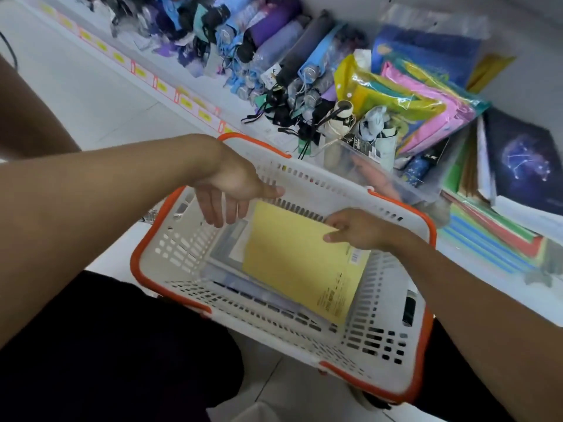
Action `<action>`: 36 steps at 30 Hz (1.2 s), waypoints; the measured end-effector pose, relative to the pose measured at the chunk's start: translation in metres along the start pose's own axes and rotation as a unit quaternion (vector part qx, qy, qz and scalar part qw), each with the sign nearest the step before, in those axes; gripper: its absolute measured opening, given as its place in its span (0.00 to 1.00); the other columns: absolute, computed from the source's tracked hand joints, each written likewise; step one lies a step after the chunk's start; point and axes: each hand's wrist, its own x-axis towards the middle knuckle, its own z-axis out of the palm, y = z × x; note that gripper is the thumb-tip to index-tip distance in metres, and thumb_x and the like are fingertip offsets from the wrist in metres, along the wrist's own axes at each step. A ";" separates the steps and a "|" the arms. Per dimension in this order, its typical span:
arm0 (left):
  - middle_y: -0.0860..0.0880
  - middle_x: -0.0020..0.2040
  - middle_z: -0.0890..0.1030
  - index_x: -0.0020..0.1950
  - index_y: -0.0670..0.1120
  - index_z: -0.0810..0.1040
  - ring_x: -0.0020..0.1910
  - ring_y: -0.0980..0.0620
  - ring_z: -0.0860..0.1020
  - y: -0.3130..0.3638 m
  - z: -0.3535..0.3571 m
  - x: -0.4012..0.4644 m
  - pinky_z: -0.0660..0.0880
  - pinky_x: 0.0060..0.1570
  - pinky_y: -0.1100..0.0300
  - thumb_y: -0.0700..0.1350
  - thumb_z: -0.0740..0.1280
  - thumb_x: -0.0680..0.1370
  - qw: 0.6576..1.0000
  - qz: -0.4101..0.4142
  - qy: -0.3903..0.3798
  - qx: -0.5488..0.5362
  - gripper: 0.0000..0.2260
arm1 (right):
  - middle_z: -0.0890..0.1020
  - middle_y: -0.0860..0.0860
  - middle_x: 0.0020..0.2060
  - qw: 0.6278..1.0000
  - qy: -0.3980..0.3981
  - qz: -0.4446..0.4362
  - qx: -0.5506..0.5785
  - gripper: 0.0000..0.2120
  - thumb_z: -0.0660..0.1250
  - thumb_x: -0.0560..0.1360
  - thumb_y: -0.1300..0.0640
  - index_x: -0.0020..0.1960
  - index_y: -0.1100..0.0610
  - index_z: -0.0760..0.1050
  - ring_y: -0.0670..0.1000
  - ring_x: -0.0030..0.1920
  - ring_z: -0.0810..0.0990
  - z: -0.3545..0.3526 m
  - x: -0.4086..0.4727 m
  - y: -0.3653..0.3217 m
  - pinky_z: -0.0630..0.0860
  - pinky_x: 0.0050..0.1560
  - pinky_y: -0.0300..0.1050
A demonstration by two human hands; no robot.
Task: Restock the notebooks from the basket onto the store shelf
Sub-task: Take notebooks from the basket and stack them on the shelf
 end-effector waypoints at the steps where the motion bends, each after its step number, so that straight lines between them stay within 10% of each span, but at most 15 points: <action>1: 0.37 0.60 0.79 0.67 0.35 0.71 0.52 0.40 0.82 0.006 0.005 0.000 0.80 0.53 0.48 0.75 0.54 0.70 0.997 -0.012 -0.012 -0.074 0.47 | 0.71 0.46 0.35 0.999 0.036 -0.035 -0.008 0.11 0.69 0.79 0.54 0.40 0.56 0.73 0.46 0.36 0.70 -0.021 -0.009 -0.019 0.64 0.38 0.36; 4: 0.32 0.68 0.69 0.74 0.37 0.63 0.63 0.34 0.74 0.027 0.017 0.001 0.78 0.56 0.44 0.77 0.56 0.68 0.949 0.004 -0.047 -0.312 0.51 | 0.72 0.44 0.30 0.983 0.145 -0.109 -0.006 0.06 0.69 0.78 0.57 0.46 0.58 0.74 0.38 0.33 0.74 -0.048 -0.036 -0.078 0.63 0.32 0.32; 7: 0.39 0.52 0.80 0.54 0.44 0.77 0.48 0.45 0.82 0.035 0.029 0.007 0.81 0.51 0.48 0.55 0.58 0.79 0.900 0.058 -0.001 -0.432 0.16 | 0.77 0.44 0.29 0.966 0.158 -0.161 0.128 0.07 0.71 0.76 0.60 0.48 0.62 0.73 0.41 0.30 0.76 -0.039 -0.054 -0.119 0.71 0.31 0.32; 10: 0.41 0.39 0.81 0.53 0.39 0.73 0.34 0.49 0.81 0.026 0.032 0.009 0.82 0.39 0.51 0.34 0.54 0.80 0.916 0.049 0.101 -0.385 0.09 | 0.85 0.53 0.48 0.945 0.023 -0.075 0.317 0.10 0.71 0.77 0.52 0.55 0.56 0.78 0.54 0.44 0.86 -0.023 -0.049 -0.105 0.84 0.46 0.53; 17: 0.38 0.47 0.78 0.51 0.34 0.76 0.39 0.43 0.80 0.012 0.006 -0.007 0.81 0.46 0.47 0.33 0.63 0.79 0.982 0.023 0.171 -0.075 0.04 | 0.68 0.58 0.74 0.838 0.001 0.356 0.413 0.38 0.76 0.72 0.49 0.74 0.61 0.64 0.61 0.69 0.71 0.081 0.016 -0.006 0.75 0.63 0.58; 21: 0.39 0.47 0.79 0.55 0.34 0.74 0.40 0.43 0.81 0.009 0.002 -0.007 0.82 0.45 0.47 0.33 0.62 0.79 0.987 0.031 0.154 -0.023 0.06 | 0.77 0.57 0.65 0.768 0.066 0.384 0.509 0.27 0.78 0.71 0.52 0.65 0.62 0.73 0.60 0.63 0.77 0.113 0.041 -0.003 0.75 0.54 0.54; 27: 0.39 0.46 0.80 0.59 0.35 0.73 0.35 0.47 0.80 0.006 -0.004 -0.004 0.82 0.36 0.52 0.33 0.61 0.80 0.990 0.038 0.135 -0.017 0.09 | 0.83 0.58 0.55 0.764 0.041 0.370 0.527 0.11 0.71 0.77 0.59 0.56 0.62 0.77 0.59 0.48 0.82 0.114 0.051 0.000 0.77 0.47 0.53; 32: 0.36 0.58 0.76 0.68 0.35 0.68 0.47 0.39 0.82 0.005 -0.002 -0.007 0.81 0.49 0.44 0.33 0.60 0.79 0.993 0.033 0.112 -0.030 0.17 | 0.83 0.54 0.54 0.847 -0.011 0.208 0.490 0.15 0.63 0.80 0.67 0.64 0.55 0.73 0.56 0.51 0.82 0.036 0.011 -0.019 0.82 0.44 0.50; 36: 0.36 0.54 0.80 0.63 0.35 0.72 0.44 0.40 0.83 0.009 -0.006 -0.021 0.83 0.40 0.48 0.33 0.60 0.79 0.992 0.048 0.074 -0.091 0.12 | 0.86 0.52 0.43 0.879 0.065 0.153 0.446 0.15 0.60 0.79 0.70 0.59 0.54 0.75 0.51 0.37 0.86 -0.066 -0.054 -0.035 0.82 0.31 0.46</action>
